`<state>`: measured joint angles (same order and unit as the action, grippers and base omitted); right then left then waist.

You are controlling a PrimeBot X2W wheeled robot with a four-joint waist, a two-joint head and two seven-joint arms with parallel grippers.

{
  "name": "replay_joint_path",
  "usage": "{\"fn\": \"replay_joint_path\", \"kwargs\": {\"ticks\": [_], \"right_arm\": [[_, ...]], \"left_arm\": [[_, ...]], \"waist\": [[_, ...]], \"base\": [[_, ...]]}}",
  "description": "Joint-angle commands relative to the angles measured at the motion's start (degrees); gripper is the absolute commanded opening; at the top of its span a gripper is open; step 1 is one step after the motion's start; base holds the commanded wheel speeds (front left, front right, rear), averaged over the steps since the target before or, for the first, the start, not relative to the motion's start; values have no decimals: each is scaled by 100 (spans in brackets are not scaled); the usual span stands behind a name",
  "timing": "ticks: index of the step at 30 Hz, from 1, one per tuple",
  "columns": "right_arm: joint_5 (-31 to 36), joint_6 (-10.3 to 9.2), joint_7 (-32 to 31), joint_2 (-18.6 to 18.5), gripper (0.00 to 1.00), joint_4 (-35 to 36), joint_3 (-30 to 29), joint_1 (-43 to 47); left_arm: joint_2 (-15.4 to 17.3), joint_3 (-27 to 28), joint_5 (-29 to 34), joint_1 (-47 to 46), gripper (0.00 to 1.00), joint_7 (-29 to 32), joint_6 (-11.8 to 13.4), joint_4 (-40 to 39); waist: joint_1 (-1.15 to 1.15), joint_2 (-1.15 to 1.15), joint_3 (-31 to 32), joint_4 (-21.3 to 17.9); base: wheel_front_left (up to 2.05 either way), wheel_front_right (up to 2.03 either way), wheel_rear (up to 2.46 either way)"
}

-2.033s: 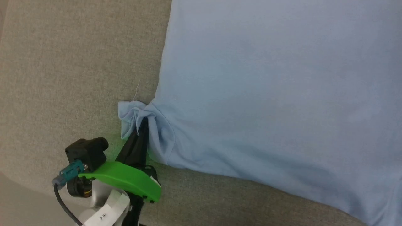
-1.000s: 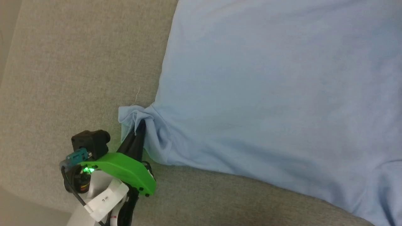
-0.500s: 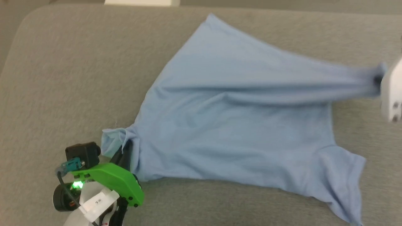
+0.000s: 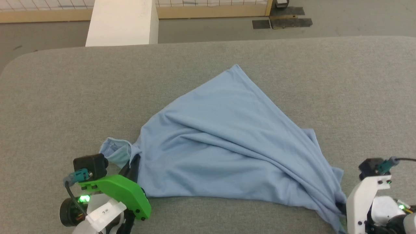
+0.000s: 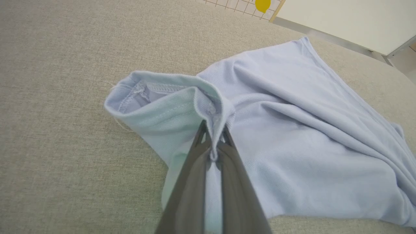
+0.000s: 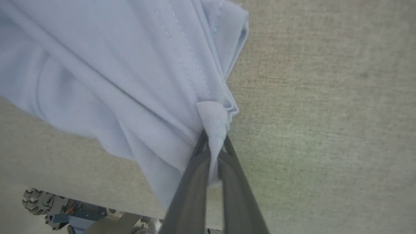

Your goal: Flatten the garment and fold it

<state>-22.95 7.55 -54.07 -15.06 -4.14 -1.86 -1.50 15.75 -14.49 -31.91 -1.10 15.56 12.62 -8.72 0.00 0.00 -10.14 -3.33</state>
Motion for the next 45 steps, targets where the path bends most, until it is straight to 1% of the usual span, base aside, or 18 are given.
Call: {"fn": "replay_joint_path", "kwargs": {"ticks": [1, 3, 5, 6, 7, 8, 11, 15, 19, 23, 27, 31, 36, 40, 44, 45], "right_arm": [[-36, -6, -27, 62, 0, -108, 74, 145], [-95, -6, -8, 112, 0, -197, 126, 259], [-162, -6, 136, 154, 0, -189, 100, 255], [-195, -6, 254, 160, 23, -141, 88, 217], [-229, -6, 357, 155, 57, -91, 75, 184], [-272, -6, 519, 149, 100, -17, 24, 133], [-325, -6, 1120, 161, 100, 272, -213, -45], [-236, -6, 1986, 231, 100, 625, -476, -334], [-160, -6, 2842, 273, 100, 812, -517, -652], [-117, -6, 3449, 272, 100, 670, -346, -979], [-2, -6, 3692, 350, 100, 319, -225, -1483], [183, -6, 3766, 342, 100, -67, -71, -2199], [480, -6, 3552, 177, 100, -691, 201, -3140], [741, -6, 3131, -44, 100, -1213, 586, -3896], [1044, -6, 2413, -212, 100, -1771, 870, -4551], [1130, -6, 2154, -240, 100, -1918, 924, -4712]], "left_arm": [[-26, -3, -88, 63, 0, -1, -11, 31], [-26, 1, -106, 76, 0, -4, -11, 57], [-24, 11, -122, 98, 0, -11, -4, 76], [-21, 15, -128, 112, 0, -14, 1, 84], [-18, 16, -132, 122, 0, -15, 3, 90], [-15, 15, -136, 134, 0, -15, 6, 98], [-9, 24, -152, 169, 0, -22, 19, 109], [6, 35, -170, 210, 0, -22, 35, 93], [18, 39, -180, 238, 0, -22, 52, 71], [24, 22, -179, 232, 0, -16, 59, 29], [23, -18, -153, 168, 0, -14, 55, -48], [3, -93, -105, 3, 0, -1, 36, -138], [-76, -186, -87, -235, 0, -42, -25, -163], [-213, -269, -92, -460, 0, -149, -88, -126], [-338, -358, -89, -668, 0, -270, -168, -62], [-371, -386, -87, -714, 0, -301, -190, -56]], "waist": [[0, 0, 24, 28], [0, 0, 39, 55], [0, 0, 59, 63], [0, 0, 74, 64], [0, 0, 89, 67], [0, 0, 112, 71], [0, 0, 185, 72], [0, 0, 265, 64], [0, 0, 312, 67], [0, 0, 279, 132], [0, 0, 110, 298], [0, 0, -231, 610], [0, 0, -744, 1102], [0, 0, -1191, 1512], [0, 0, -1563, 1832], [0, 0, -1672, 1917]], "base": [[0, 0, 0], [0, 0, 0], [0, 0, 0], [0, 0, 0], [0, 0, 0], [0, 0, 0], [0, 0, 0], [0, 0, 0], [0, 0, 0], [0, 0, 0], [0, 0, 0], [0, 0, 0], [0, 0, 0], [0, 0, 0], [0, 0, 0], [0, 0, 0]]}}
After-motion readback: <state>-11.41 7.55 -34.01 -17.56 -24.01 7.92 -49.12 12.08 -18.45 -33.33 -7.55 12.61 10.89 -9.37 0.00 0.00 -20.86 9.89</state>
